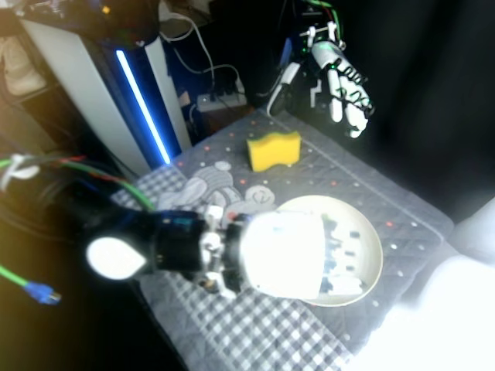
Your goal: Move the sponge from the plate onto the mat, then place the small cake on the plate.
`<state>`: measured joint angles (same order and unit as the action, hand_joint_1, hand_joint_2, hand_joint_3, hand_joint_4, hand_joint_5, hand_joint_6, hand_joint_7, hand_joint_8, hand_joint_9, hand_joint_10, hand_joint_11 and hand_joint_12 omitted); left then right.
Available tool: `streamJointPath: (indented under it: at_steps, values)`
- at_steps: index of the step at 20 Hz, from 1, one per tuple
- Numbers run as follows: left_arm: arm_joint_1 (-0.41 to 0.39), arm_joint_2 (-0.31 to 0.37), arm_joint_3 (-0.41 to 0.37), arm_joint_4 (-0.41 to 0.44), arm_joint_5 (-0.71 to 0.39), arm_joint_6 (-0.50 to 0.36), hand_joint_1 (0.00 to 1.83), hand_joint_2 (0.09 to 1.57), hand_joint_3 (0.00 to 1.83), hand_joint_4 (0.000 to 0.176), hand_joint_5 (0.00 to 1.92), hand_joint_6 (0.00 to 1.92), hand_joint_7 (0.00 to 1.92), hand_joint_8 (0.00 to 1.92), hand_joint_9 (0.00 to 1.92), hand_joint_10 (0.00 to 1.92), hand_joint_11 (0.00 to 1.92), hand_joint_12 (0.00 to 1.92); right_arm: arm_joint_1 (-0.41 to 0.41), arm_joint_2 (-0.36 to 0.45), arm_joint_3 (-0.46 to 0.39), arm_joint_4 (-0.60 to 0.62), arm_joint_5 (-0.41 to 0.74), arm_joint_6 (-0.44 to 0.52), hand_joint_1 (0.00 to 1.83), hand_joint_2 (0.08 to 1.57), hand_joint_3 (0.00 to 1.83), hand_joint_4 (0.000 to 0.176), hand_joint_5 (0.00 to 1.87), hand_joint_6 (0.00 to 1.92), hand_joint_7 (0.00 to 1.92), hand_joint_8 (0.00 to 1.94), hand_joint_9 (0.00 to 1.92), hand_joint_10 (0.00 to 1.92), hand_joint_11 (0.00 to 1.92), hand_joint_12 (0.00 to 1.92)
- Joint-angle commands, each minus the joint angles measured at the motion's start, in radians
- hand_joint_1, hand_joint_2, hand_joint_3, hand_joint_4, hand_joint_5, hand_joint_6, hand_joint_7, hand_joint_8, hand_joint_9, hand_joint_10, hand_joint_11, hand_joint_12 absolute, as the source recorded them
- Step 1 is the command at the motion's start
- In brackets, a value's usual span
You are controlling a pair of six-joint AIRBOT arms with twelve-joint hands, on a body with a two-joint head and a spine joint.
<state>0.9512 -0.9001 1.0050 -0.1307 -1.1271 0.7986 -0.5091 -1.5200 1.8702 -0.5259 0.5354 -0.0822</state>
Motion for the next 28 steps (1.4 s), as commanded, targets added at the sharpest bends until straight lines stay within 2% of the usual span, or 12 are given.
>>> streamJointPath:
  at_steps: [1, 2, 5, 8, 10, 13, 16, 18, 21, 22, 24, 28]
  values:
    - [-0.017, -0.006, 0.003, -0.002, -0.119, -0.009, 0.93, 0.78, 0.00, 0.037, 0.21, 0.00, 0.13, 0.00, 0.12, 0.00, 0.00, 1.01, 0.013, -0.006, 0.004, 0.022, 0.079, 0.007, 1.36, 1.06, 0.00, 0.000, 0.95, 0.96, 1.16, 0.72, 1.08, 0.95, 0.81, 1.26]
    - [-0.018, -0.007, 0.005, -0.001, -0.117, -0.009, 0.94, 0.78, 0.00, 0.034, 0.21, 0.00, 0.13, 0.00, 0.12, 0.00, 0.00, 1.01, 0.013, -0.008, 0.004, 0.008, 0.073, 0.007, 1.36, 1.08, 0.01, 0.000, 0.73, 0.66, 1.01, 0.95, 0.80, 0.79, 0.56, 1.26]
    - [-0.017, -0.007, 0.005, 0.000, -0.117, -0.013, 0.93, 0.77, 0.00, 0.038, 0.21, 0.00, 0.13, 0.00, 0.13, 0.00, 0.00, 0.99, 0.013, -0.008, 0.004, -0.017, 0.069, 0.018, 1.18, 0.92, 0.00, 0.059, 0.43, 0.02, 0.47, 0.27, 0.45, 0.56, 0.25, 1.42]
    - [-0.015, -0.007, 0.005, -0.001, -0.118, -0.015, 0.92, 0.78, 0.00, 0.038, 0.21, 0.00, 0.14, 0.00, 0.13, 0.00, 0.00, 1.01, 0.013, -0.005, 0.020, -0.082, 0.092, 0.126, 1.11, 0.95, 0.00, 0.089, 0.25, 0.00, 0.42, 0.03, 0.38, 0.32, 0.08, 1.46]
    - [-0.011, -0.006, 0.005, -0.004, -0.122, -0.020, 0.93, 0.78, 0.00, 0.042, 0.20, 0.00, 0.13, 0.00, 0.12, 0.00, 0.00, 0.98, 0.013, 0.023, 0.017, -0.116, 0.119, 0.176, 1.11, 0.90, 0.00, 0.060, 0.23, 0.00, 0.41, 0.00, 0.40, 0.10, 0.00, 1.30]
    - [-0.010, 0.002, 0.003, -0.005, -0.127, -0.020, 0.92, 0.78, 0.00, 0.053, 0.21, 0.00, 0.13, 0.00, 0.12, 0.00, 0.00, 0.97, 0.013, 0.134, -0.046, -0.132, 0.157, 0.195, 1.08, 0.92, 0.01, 0.087, 0.20, 0.00, 0.34, 0.01, 0.26, 0.05, 0.00, 0.41]
    - [0.000, 0.024, -0.011, -0.015, -0.164, -0.020, 0.88, 0.79, 0.00, 0.054, 0.19, 0.00, 0.11, 0.00, 0.12, 0.00, 0.00, 0.98, 0.013, 0.246, -0.132, -0.116, 0.217, 0.194, 1.05, 0.93, 0.00, 0.073, 0.22, 0.00, 0.34, 0.00, 0.28, 0.02, 0.00, 0.62]
    - [0.021, 0.052, -0.027, -0.029, -0.213, -0.020, 0.90, 0.77, 0.00, 0.010, 0.23, 0.00, 0.14, 0.00, 0.10, 0.01, 0.00, 0.42, 0.013, 0.304, -0.241, -0.029, 0.273, 0.105, 0.99, 0.94, 0.00, 0.083, 0.19, 0.00, 0.29, 0.00, 0.21, 0.00, 0.00, 0.46]
    - [0.037, 0.075, -0.033, -0.045, -0.249, -0.020, 0.87, 0.78, 0.00, 0.021, 0.21, 0.00, 0.11, 0.00, 0.07, 0.00, 0.00, 0.17, 0.010, 0.417, -0.346, 0.094, 0.356, 0.002, 0.89, 0.91, 0.00, 0.094, 0.21, 0.00, 0.29, 0.00, 0.23, 0.01, 0.00, 0.53]
    - [0.050, 0.087, -0.040, -0.059, -0.278, -0.020, 0.90, 0.79, 0.00, 0.057, 0.21, 0.00, 0.07, 0.00, 0.04, 0.00, 0.00, 0.45, 0.007, 0.457, -0.389, 0.120, 0.381, -0.013, 0.92, 0.95, 0.01, 0.105, 0.21, 0.00, 0.27, 0.00, 0.18, 0.01, 0.00, 0.41]
    - [0.096, 0.110, -0.063, -0.097, -0.361, -0.020, 0.91, 0.82, 0.01, 0.049, 0.21, 0.00, 0.09, 0.00, 0.04, 0.01, 0.00, 0.69, -0.020, 0.520, -0.466, 0.188, 0.468, -0.084, 0.93, 0.97, 0.01, 0.161, 0.23, 0.00, 0.27, 0.00, 0.17, 0.01, 0.00, 0.30]
    - [0.171, 0.119, -0.081, -0.156, -0.480, -0.031, 0.89, 0.88, 0.02, 0.034, 0.14, 0.00, 0.07, 0.00, 0.11, 0.01, 0.00, 0.95, -0.179, 0.603, -0.576, 0.371, 0.693, -0.192, 0.91, 1.02, 0.01, 0.118, 0.24, 0.00, 0.27, 0.00, 0.17, 0.01, 0.00, 0.20]
